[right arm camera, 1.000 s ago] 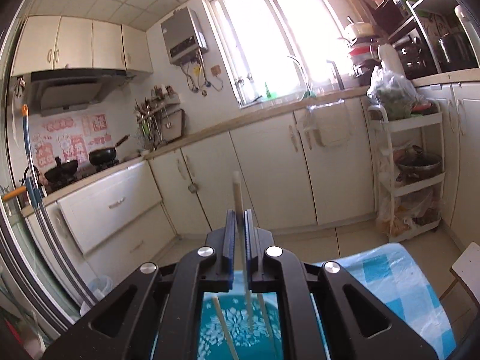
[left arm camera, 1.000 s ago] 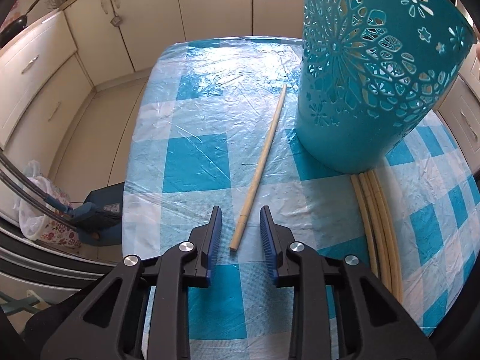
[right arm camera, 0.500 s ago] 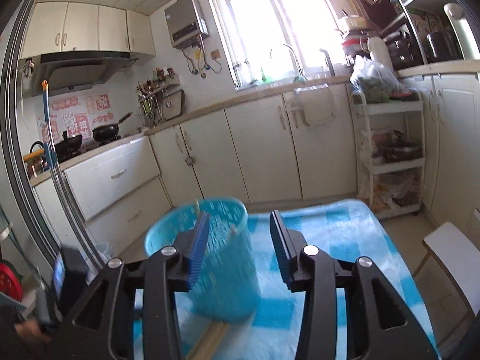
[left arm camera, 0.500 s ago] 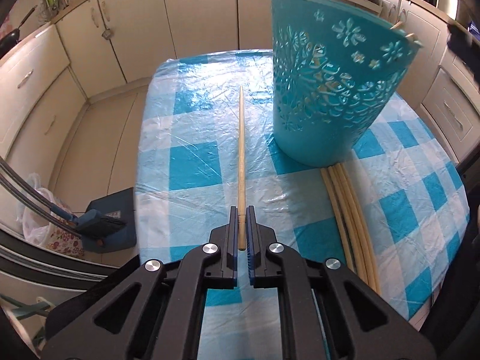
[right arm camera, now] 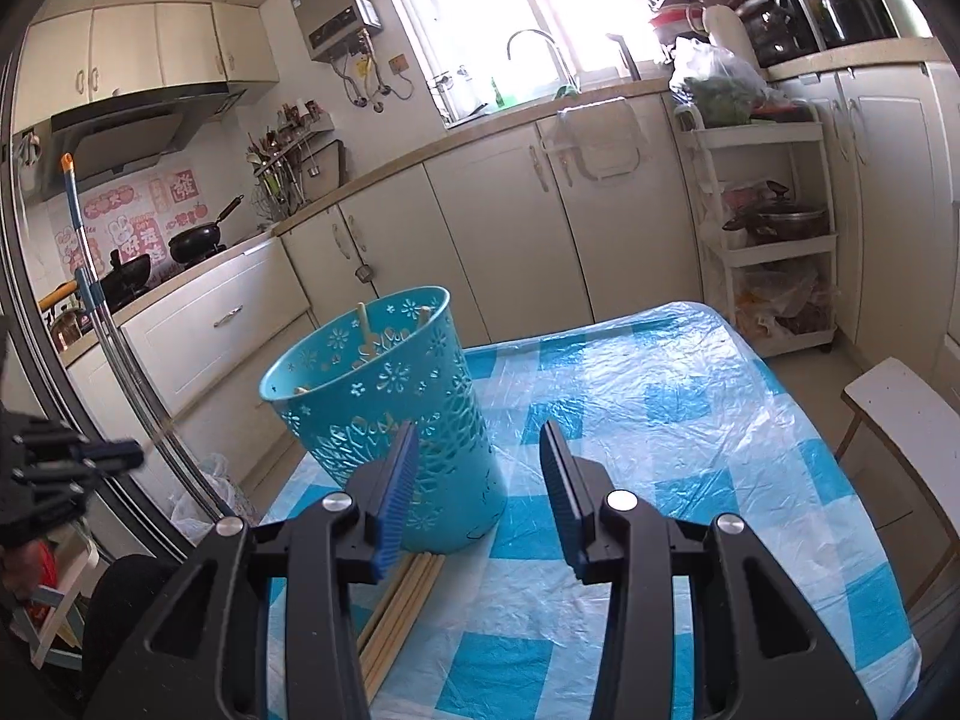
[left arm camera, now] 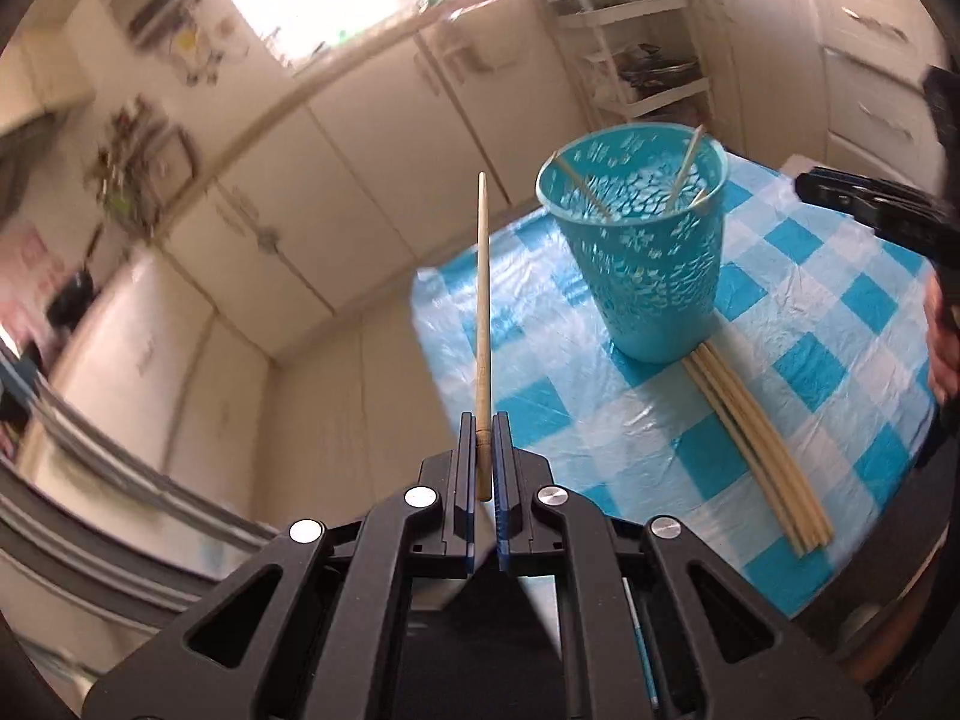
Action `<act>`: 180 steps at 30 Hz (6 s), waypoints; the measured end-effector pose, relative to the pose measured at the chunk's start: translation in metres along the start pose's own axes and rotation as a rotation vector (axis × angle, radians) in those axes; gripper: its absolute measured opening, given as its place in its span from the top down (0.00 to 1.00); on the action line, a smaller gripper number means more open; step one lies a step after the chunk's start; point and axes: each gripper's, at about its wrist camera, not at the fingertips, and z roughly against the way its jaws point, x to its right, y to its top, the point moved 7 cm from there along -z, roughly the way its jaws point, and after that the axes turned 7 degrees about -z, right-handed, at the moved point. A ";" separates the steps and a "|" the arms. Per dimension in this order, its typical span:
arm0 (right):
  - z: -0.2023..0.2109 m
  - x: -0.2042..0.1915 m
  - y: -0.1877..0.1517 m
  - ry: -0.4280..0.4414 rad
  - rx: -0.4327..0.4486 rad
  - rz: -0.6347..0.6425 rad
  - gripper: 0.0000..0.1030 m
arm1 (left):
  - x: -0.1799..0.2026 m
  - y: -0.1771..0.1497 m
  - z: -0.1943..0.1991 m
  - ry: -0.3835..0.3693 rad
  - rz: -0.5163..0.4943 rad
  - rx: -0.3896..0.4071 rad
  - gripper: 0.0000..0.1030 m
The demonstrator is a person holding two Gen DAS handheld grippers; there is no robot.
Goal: Organize utensils
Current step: 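Lift the chopstick with the left tool while the right tool withdraws open, then carry the chopstick over the teal basket and open the left tool, then bring both tools back down beside the chopstick bundle, then position the open left tool over a loose wooden chopstick, then close the left tool on the chopstick and lift it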
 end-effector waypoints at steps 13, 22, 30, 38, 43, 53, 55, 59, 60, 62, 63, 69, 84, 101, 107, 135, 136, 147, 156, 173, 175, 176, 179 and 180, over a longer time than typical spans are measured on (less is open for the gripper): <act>0.004 0.009 0.004 0.009 0.013 -0.061 0.60 | 0.018 0.048 0.000 -0.146 -0.500 -0.165 0.95; 0.007 0.008 0.005 0.030 0.020 -0.089 0.59 | 0.018 0.075 -0.014 -0.122 -0.743 -0.292 0.95; 0.011 0.012 0.009 0.044 0.037 -0.129 0.57 | 0.018 0.112 -0.013 -0.108 -0.888 -0.354 0.94; 0.014 0.016 0.012 0.047 0.047 -0.157 0.55 | 0.006 0.160 -0.026 0.000 -0.811 -0.296 0.90; 0.013 0.015 0.011 0.043 0.044 -0.158 0.53 | -0.004 0.177 -0.037 0.082 -0.755 -0.259 0.87; 0.005 0.009 0.002 0.022 0.016 -0.116 0.52 | -0.039 0.192 -0.021 0.164 -0.443 -0.091 0.57; 0.002 0.007 -0.001 0.012 0.000 -0.100 0.52 | -0.042 0.182 -0.009 0.156 -0.316 -0.028 0.47; -0.012 0.002 -0.018 -0.022 -0.090 -0.050 0.52 | -0.035 0.139 0.005 0.065 -0.055 0.047 0.32; -0.016 0.001 -0.024 -0.026 -0.120 -0.039 0.52 | -0.028 0.120 0.004 0.012 0.030 0.055 0.28; -0.029 -0.005 -0.044 -0.026 -0.214 -0.011 0.61 | -0.014 0.089 -0.003 -0.066 0.146 0.051 0.25; -0.034 -0.008 -0.053 -0.023 -0.251 -0.001 0.66 | -0.001 0.067 -0.012 -0.114 0.208 0.030 0.25; -0.057 -0.030 -0.103 -0.044 -0.401 0.087 0.74 | 0.054 -0.024 -0.068 -0.258 0.446 -0.117 0.25; -0.077 -0.035 -0.122 -0.164 -0.476 0.243 0.88 | 0.102 -0.023 -0.121 -0.354 0.521 -0.196 0.25; -0.083 -0.043 -0.125 -0.107 -0.512 0.251 0.90 | 0.092 -0.033 -0.141 -0.338 0.646 -0.250 0.25; -0.076 -0.032 -0.122 -0.114 -0.548 0.296 0.90 | 0.114 -0.016 -0.138 -0.343 0.557 -0.237 0.25; -0.076 -0.002 -0.104 -0.133 -0.479 0.186 0.85 | 0.117 -0.019 -0.138 -0.231 0.534 -0.285 0.42; -0.076 -0.002 -0.104 -0.133 -0.475 0.193 0.85 | 0.115 -0.020 -0.138 -0.229 0.537 -0.285 0.47; -0.078 -0.002 -0.105 -0.137 -0.497 0.212 0.87 | 0.111 -0.020 -0.137 -0.247 0.528 -0.314 0.72; -0.079 -0.006 -0.109 -0.135 -0.484 0.225 0.87 | 0.111 -0.022 -0.135 -0.216 0.544 -0.299 0.63; -0.075 -0.007 -0.111 -0.124 -0.474 0.237 0.87 | 0.109 -0.017 -0.129 -0.346 0.586 -0.240 0.95; -0.076 -0.005 -0.110 -0.122 -0.474 0.236 0.87 | 0.101 -0.018 -0.121 -0.370 0.613 -0.208 0.95; -0.076 -0.006 -0.110 -0.124 -0.473 0.240 0.87 | 0.096 -0.019 -0.116 -0.380 0.626 -0.187 0.95; -0.076 -0.006 -0.110 -0.120 -0.474 0.257 0.83 | 0.078 -0.015 -0.093 -0.397 0.661 -0.110 0.95; -0.076 -0.007 -0.111 -0.119 -0.475 0.265 0.80 | 0.071 -0.012 -0.084 -0.401 0.672 -0.082 0.95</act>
